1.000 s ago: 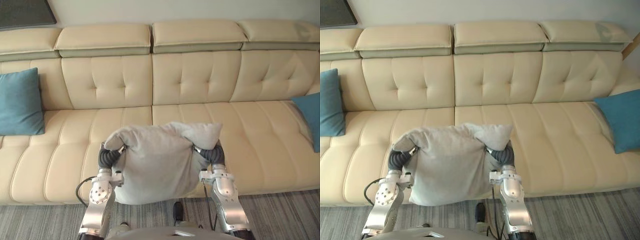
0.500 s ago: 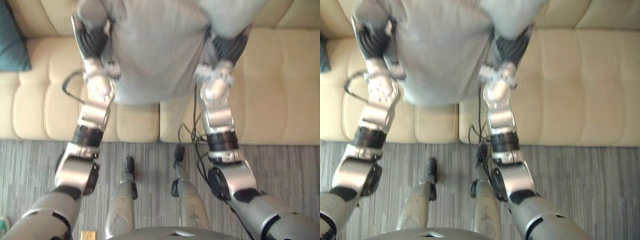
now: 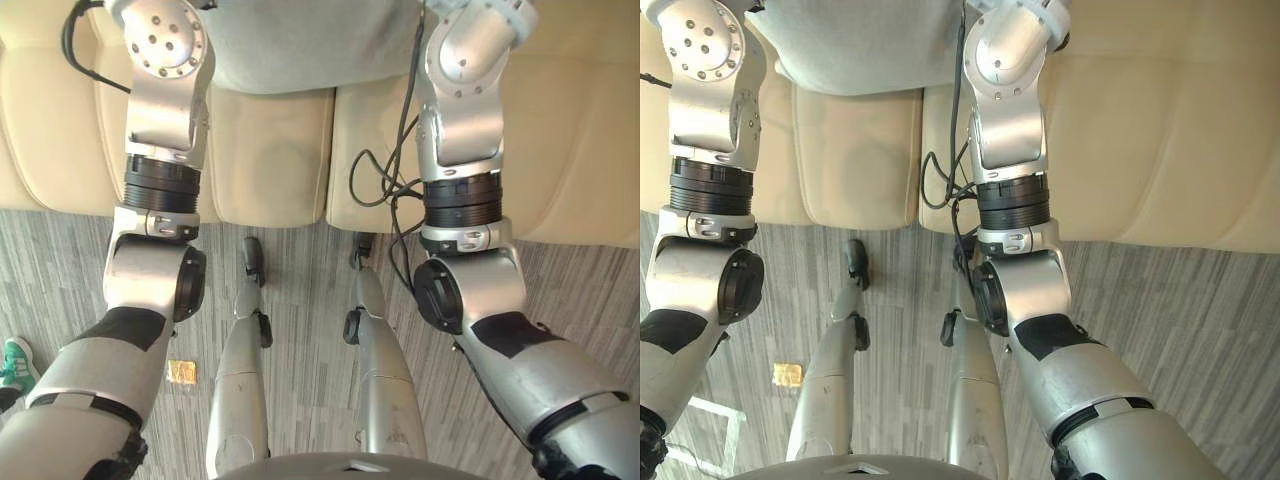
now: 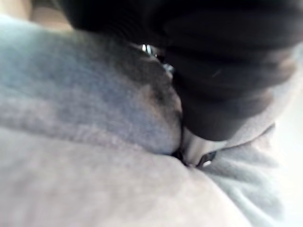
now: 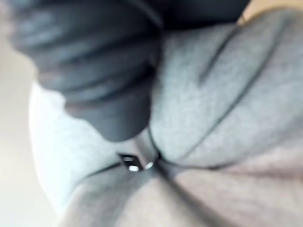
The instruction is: Pick up cushions and gather them together orderly.
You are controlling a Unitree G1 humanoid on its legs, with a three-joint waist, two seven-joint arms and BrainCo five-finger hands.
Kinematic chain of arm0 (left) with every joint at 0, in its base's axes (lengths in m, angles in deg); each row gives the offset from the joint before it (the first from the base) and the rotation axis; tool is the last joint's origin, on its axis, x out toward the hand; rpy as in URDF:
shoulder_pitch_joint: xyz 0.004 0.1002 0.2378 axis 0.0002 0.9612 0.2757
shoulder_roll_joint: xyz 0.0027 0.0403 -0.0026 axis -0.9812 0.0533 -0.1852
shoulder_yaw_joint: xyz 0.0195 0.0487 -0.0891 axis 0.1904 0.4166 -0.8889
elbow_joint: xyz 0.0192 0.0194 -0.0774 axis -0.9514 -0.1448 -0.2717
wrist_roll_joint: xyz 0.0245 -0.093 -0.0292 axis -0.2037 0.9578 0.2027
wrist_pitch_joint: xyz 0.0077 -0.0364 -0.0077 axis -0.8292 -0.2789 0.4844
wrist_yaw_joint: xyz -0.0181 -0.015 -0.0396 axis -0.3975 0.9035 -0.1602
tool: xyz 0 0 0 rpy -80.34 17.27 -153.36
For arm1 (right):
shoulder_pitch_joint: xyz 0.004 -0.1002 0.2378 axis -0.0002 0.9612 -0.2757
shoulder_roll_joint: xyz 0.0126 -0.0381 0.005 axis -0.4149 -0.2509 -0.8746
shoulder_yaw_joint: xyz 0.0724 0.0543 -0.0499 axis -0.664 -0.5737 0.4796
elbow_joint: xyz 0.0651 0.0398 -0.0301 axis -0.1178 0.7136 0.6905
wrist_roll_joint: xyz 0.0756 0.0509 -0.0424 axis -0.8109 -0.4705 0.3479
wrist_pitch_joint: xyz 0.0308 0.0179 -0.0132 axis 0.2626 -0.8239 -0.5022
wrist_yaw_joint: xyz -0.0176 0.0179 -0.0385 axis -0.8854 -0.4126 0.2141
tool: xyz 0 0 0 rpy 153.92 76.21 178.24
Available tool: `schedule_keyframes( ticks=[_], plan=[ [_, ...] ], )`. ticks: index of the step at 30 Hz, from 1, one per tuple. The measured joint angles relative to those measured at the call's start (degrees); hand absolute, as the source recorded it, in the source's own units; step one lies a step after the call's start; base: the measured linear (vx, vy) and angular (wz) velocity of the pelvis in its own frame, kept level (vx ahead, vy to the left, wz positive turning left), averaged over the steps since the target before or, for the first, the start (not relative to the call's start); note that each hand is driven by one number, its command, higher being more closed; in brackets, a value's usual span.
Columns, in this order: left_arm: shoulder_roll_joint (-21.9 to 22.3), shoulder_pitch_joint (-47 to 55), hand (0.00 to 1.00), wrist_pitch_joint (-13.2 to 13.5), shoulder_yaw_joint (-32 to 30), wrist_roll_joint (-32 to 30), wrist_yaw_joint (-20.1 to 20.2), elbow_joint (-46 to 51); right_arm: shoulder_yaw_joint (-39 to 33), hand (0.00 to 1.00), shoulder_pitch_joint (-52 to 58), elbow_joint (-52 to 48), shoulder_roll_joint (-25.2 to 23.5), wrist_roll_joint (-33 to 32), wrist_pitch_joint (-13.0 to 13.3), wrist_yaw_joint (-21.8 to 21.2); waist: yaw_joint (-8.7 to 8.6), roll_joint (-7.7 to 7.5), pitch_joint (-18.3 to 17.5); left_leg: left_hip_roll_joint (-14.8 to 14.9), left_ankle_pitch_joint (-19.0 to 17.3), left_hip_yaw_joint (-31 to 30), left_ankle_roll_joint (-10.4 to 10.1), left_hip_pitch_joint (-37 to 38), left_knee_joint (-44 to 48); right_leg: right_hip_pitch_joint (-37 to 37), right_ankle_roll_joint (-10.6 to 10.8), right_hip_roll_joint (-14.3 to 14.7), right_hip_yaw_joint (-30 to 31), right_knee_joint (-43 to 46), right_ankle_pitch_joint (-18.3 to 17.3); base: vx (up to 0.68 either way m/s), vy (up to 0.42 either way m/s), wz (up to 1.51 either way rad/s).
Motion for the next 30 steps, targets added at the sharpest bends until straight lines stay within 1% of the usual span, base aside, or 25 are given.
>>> schedule_keyframes(
  ticks=[1, 6, 8, 11, 13, 14, 16, 17, 18, 19, 20, 23, 25, 26, 27, 28, 29, 30],
  plan=[
    [0.05, 0.02, 0.0, 0.53, -0.62, 0.98, 0.22, 0.0, 0.11, 0.0, -0.32, -1.33, 0.69, -0.04, -0.03, 0.0, 0.07, 0.0, 0.0, 0.13, 0.04, -0.27, -0.07, -0.73, 0.01, -0.62, 0.0, 0.1, 0.01, 0.0, 0.0, 0.02, 0.019, 0.07],
    [0.05, 0.61, 0.0, 1.05, -1.65, 2.17, 1.35, -0.01, 0.28, 0.0, -0.31, -1.46, 2.5, -0.2, -0.69, -0.1, 0.04, 0.0, -0.01, 0.58, 0.06, -0.46, -0.1, -1.95, -0.01, -1.68, 0.0, 0.52, 0.12, 0.0, 0.0, 0.01, -0.001, 0.0],
    [-0.56, 0.53, 0.0, 1.13, -1.86, 2.17, 2.03, -0.01, 0.43, 0.0, -0.34, -1.46, 3.43, -2.07, -0.85, -0.54, 0.05, -0.02, -0.01, 0.83, 0.18, -0.41, -0.16, -2.7, -0.07, -2.56, 0.0, 0.82, 0.27, 0.0, -0.01, 0.02, -0.016, -0.03],
    [-4.99, -1.02, 0.0, 0.97, -1.71, 2.01, 4.05, -1.17, 0.39, 0.0, -1.1, 0.03, 6.79, -4.85, -0.87, -2.54, -0.11, -0.02, -0.02, 1.12, 0.71, -0.27, -0.43, -4.15, -0.11, -4.03, 0.0, 1.22, 0.89, 0.01, -0.01, 0.0, 0.0, 0.0],
    [-8.09, -2.52, 0.0, 0.57, -1.6, 2.01, 6.31, -3.72, 0.53, 0.0, -2.93, 3.86, 9.75, -7.59, -0.93, -4.6, -0.15, -0.02, -0.02, 1.42, 0.94, -0.22, -0.62, -4.4, -0.03, -4.31, 0.0, 1.54, 1.41, 0.02, -0.01, 0.01, -0.038, -0.04],
    [-9.89, -2.95, 0.0, 0.21, -1.6, 2.08, 7.49, -4.85, 0.82, 0.0, -3.99, 5.68, 11.55, -9.94, -0.93, -5.99, -0.19, -0.03, -0.02, 1.69, 0.96, -0.19, -0.65, -4.4, 0.15, -4.27, 0.0, 1.75, 1.43, 0.03, 0.0, 0.0, -0.044, -0.06],
    [-12.18, -2.96, 0.0, -0.22, -1.76, 3.88, 8.57, -6.85, 1.96, 0.0, -4.47, 6.23, 15.39, -15.17, -0.87, -8.11, -0.3, -0.02, -0.02, 1.94, 0.93, -0.11, -0.66, -4.39, 0.81, -3.96, 0.0, 1.97, 1.5, 0.03, 0.0, -0.01, -0.043, -0.04],
    [-13.4, -2.23, 0.0, -0.52, -2.14, 5.83, 9.09, -8.27, 2.05, 0.0, -4.45, 8.01, 18.04, -18.33, -0.87, -9.42, -0.65, -0.03, -0.02, 2.11, 0.93, -0.25, -0.66, -4.06, 1.08, -3.33, 0.0, 2.1, 1.48, 0.03, 0.0, -0.02, -0.037, 0.0],
    [-13.88, -1.69, 0.0, -0.58, -2.4, 7.56, 9.69, -9.03, 2.01, 0.0, -4.34, 9.06, 19.35, -20.56, -0.96, -10.26, -0.82, -0.03, -0.02, 2.16, 0.93, -0.38, -0.66, -3.8, 1.13, -2.99, 0.0, 2.17, 1.44, 0.03, 0.0, 0.0, 0.0, 0.0],
    [-14.86, -0.51, 0.0, -0.86, -2.5, 9.96, 10.35, -10.12, 2.0, 0.0, -4.12, 10.66, 21.46, -23.21, -1.11, -11.37, -1.03, -0.03, -0.02, 2.24, 0.93, -0.49, -0.66, -3.27, 1.27, -2.37, 0.0, 2.26, 1.44, 0.05, 0.0, -0.03, -0.031, -0.01],
    [-16.25, 1.65, 0.0, -0.95, -3.86, 12.36, 11.8, -11.27, 1.99, 0.0, -3.49, 11.91, 24.07, -25.65, -1.13, -12.56, -1.36, -0.02, -0.02, 2.39, 0.82, -0.49, -0.73, -2.55, 1.67, -1.37, 0.0, 2.37, 1.45, 0.06, 0.0, -0.04, -0.031, -0.03],
    [-18.53, 7.03, 0.0, -1.02, -7.23, 16.01, 14.46, -12.18, 1.88, 0.0, -0.54, 12.22, 28.25, -29.37, -1.13, -15.14, -1.76, -0.02, -0.02, 2.67, 0.56, -0.43, -0.8, -0.53, 1.96, 0.55, 0.01, 2.67, 1.48, 0.34, 0.0, -0.03, -0.021, -0.08],
    [-20.76, 14.22, 0.0, -1.01, -11.35, 19.25, 17.52, -12.29, 0.98, 0.0, 5.02, 11.84, 32.4, -30.51, -0.95, -16.98, -1.78, -0.1, -0.06, 2.95, 0.22, 0.14, -0.76, 2.48, 2.04, 3.14, 0.09, 2.89, 2.38, 0.38, -0.11, -0.05, -0.016, -0.12],
    [-21.09, 15.24, 0.0, -0.94, -12.31, 19.56, 17.79, -12.24, 0.49, 0.0, 6.14, 11.6, 32.63, -30.72, -0.89, -17.39, -1.76, -0.21, -0.13, 2.99, 0.13, 0.33, -0.7, 2.85, 2.11, 3.51, 0.11, 2.96, 2.76, 0.35, -0.16, -0.05, -0.01, -0.11],
    [-22.03, 18.17, 0.0, -0.89, -14.62, 20.1, 18.81, -12.1, -0.6, 0.0, 9.41, 10.52, 33.11, -31.12, -0.83, -18.16, -1.94, -0.32, -0.19, 3.04, -0.38, 0.64, -0.77, 3.65, 2.9, 4.79, 1.63, 2.94, 3.47, 0.17, -2.48, -0.05, -0.018, -0.12],
    [-22.4, 23.01, 0.0, -0.68, -17.66, 20.71, 19.75, -10.5, -2.22, 0.0, 14.69, 7.85, 33.01, -31.15, -0.7, -19.15, -1.81, -0.37, -0.22, 3.16, -0.67, 0.94, -0.97, 4.76, 3.28, 5.82, 1.24, 3.24, 3.72, 0.09, -2.95, -0.06, -0.023, -0.14],
    [-22.35, 26.01, 0.0, -0.58, -19.24, 21.18, 19.92, -8.98, -2.77, 0.0, 17.89, 6.17, 32.89, -31.14, -0.52, -19.64, -1.77, -0.37, -0.22, 3.36, -0.81, 1.15, -0.99, 5.46, 3.29, 6.4, 1.01, 3.45, 3.88, 0.09, -3.11, -0.06, -0.033, -0.18],
    [-22.04, 31.19, 0.0, -0.33, -21.07, 21.24, 20.24, -7.02, -3.39, 0.0, 23.31, 3.89, 32.45, -31.13, -0.41, -20.41, -1.75, -0.37, -0.23, 3.64, -0.99, 1.34, -1.18, 6.53, 3.21, 7.32, 0.59, 3.76, 4.03, 0.11, -3.34, -0.05, -0.028, -0.19]
  ],
)
